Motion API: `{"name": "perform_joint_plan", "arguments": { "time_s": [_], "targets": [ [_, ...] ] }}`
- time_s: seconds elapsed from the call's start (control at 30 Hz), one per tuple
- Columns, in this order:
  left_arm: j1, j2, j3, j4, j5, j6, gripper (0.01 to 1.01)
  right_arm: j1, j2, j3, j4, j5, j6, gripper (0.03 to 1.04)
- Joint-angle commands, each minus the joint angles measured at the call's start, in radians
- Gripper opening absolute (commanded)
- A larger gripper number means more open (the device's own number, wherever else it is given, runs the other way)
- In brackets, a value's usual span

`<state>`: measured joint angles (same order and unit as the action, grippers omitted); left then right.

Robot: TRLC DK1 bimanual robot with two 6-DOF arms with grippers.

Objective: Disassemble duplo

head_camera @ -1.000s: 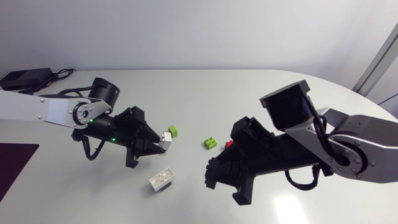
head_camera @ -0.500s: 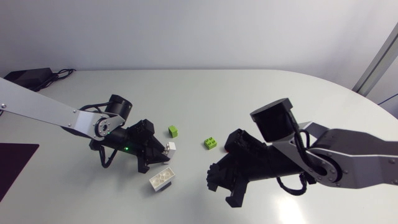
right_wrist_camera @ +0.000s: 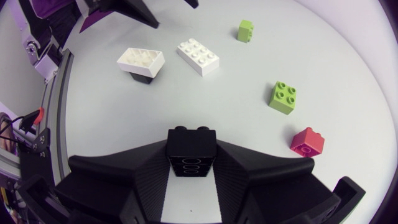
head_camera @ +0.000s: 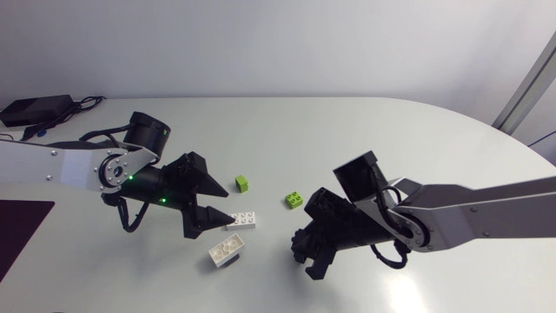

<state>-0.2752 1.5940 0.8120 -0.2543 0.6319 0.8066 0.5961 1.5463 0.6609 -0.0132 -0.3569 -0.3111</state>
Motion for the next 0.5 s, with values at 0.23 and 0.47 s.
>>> {"name": "perform_joint_plan", "arguments": {
  "time_s": [0.23, 0.47],
  "targets": [
    [-0.108, -0.095, -0.099, -0.097, -0.09, -0.046, 0.907, -0.007, 0.034, 0.034, 0.013, 0.029, -0.013, 1.0],
    [-0.153, -0.092, -0.103, -0.094, -0.222, -0.109, 0.907, -0.009, -0.04, 0.019, -0.011, 0.029, 0.003, 1.0]
  ]
}}
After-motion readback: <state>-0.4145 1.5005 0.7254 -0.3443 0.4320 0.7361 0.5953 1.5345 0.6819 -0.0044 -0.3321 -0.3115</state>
